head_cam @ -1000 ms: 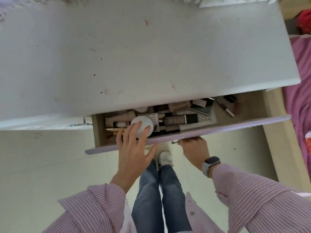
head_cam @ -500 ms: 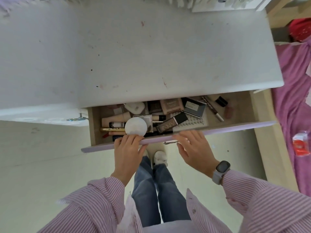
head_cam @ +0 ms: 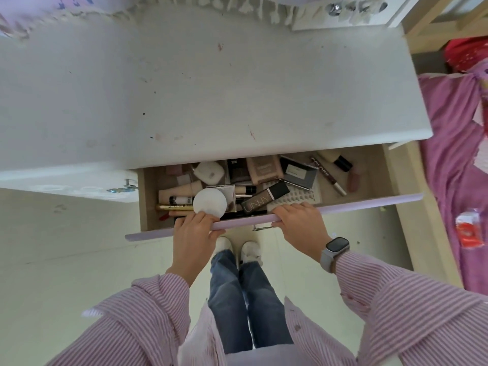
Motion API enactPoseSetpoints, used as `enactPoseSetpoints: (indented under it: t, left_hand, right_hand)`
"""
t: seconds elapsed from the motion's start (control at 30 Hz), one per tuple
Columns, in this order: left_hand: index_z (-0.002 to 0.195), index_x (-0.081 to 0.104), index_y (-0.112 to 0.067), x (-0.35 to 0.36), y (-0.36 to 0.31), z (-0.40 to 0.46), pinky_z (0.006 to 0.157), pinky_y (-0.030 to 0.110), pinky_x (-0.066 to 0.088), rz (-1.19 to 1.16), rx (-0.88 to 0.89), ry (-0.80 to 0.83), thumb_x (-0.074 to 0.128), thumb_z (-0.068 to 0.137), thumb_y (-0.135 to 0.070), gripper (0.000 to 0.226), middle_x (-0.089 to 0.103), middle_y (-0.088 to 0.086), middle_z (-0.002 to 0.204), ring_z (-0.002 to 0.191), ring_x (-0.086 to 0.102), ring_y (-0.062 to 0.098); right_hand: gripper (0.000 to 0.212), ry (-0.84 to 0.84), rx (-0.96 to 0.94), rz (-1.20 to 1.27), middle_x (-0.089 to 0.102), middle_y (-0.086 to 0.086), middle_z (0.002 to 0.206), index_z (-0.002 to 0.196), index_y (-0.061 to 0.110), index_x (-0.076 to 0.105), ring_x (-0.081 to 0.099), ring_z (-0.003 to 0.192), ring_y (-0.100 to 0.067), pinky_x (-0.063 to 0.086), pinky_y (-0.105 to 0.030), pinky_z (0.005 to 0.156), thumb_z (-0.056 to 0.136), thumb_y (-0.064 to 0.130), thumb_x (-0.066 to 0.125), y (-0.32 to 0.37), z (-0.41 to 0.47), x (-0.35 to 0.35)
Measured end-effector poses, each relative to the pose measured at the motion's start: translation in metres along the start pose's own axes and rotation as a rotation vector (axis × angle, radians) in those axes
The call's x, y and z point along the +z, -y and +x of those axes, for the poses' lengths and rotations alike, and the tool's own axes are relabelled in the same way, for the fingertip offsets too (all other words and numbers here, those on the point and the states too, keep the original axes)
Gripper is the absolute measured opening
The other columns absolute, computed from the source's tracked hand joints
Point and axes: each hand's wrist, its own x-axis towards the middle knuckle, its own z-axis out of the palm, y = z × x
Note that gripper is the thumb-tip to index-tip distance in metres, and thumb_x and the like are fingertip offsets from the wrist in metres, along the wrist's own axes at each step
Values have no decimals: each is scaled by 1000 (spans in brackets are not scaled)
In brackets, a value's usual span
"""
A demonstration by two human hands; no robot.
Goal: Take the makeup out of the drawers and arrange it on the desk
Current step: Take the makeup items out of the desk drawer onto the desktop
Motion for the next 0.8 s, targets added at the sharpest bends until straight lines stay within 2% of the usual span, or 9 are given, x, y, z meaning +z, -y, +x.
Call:
enactPoseSetpoints:
  t: [0.1, 0.17, 0.23, 0.3, 0.4, 0.5, 0.57, 0.67, 0.8]
  left_hand:
    - [78, 70, -14, 0, -2, -11, 63, 35, 48, -8, 18, 53, 87, 56, -19, 28, 67, 3, 73, 67, 63, 27]
    - [84, 71, -15, -3, 0, -10, 67, 36, 48, -34, 15, 116, 83, 64, -25, 25, 68, 1, 80, 74, 64, 26]
    - [95, 70, -17, -9, 4, -2, 78, 37, 46, -107, -19, 211, 64, 77, -47, 36, 66, -1, 95, 90, 60, 22]
    - [106, 66, -16, -15, 5, 9, 86, 39, 45, -225, -94, 234, 41, 78, -60, 58, 60, 1, 110, 102, 54, 22]
    - [131, 45, -17, -12, 3, 27, 98, 46, 38, -208, -261, 213, 53, 82, -53, 61, 39, 9, 136, 123, 36, 31]
    - [143, 19, -25, -3, -6, 44, 104, 54, 25, -189, -420, 407, 59, 77, -57, 84, 17, 9, 148, 134, 17, 35]
    - [144, 11, -25, 3, -12, 54, 104, 55, 23, -168, -471, 488, 62, 73, -61, 94, 14, 11, 148, 135, 14, 37]
    - [142, 10, -18, 8, -19, 65, 104, 52, 26, -107, -527, 516, 68, 68, -60, 103, 15, 18, 144, 132, 17, 40]
    - [135, 19, -9, 17, -18, 67, 103, 48, 28, -75, -543, 482, 72, 70, -47, 92, 20, 22, 137, 128, 20, 43]
  right_hand:
    - [23, 18, -12, 24, 66, 7, 62, 72, 21, 65, 61, 51, -17, 44, -22, 51, 59, 31, 82, 0, -10, 5]
    - [13, 31, -28, 42, 67, 7, 64, 74, 22, 66, 62, 53, -16, 44, -22, 53, 70, 34, 64, -3, -11, 6]
    - [27, 79, -51, 58, 68, 7, 67, 75, 22, 67, 63, 57, -15, 45, -21, 55, 76, 38, 45, -8, -8, 2]
    - [38, 139, -98, 84, 70, 6, 77, 81, 22, 69, 65, 67, -15, 49, -23, 60, 80, 44, 38, -13, -4, -4]
    - [48, 279, -87, 249, 68, 0, 103, 106, 21, 64, 63, 92, -21, 49, -33, 79, 90, 48, 27, -16, 4, -14]
    - [38, 256, 7, 331, 63, -2, 114, 116, 19, 59, 55, 104, -22, 44, -37, 88, 96, 38, 33, -19, 18, -10]
    - [32, 234, 66, 302, 59, -3, 119, 118, 17, 57, 52, 110, -22, 43, -36, 90, 95, 30, 40, -21, 33, -5]
    - [33, 364, 119, 229, 52, -3, 129, 123, 19, 52, 44, 121, -22, 39, -40, 96, 91, 25, 44, -20, 52, 4]
    - [36, 503, 136, 103, 54, -5, 128, 121, 21, 50, 45, 120, -25, 37, -41, 93, 87, 32, 49, -13, 63, 14]
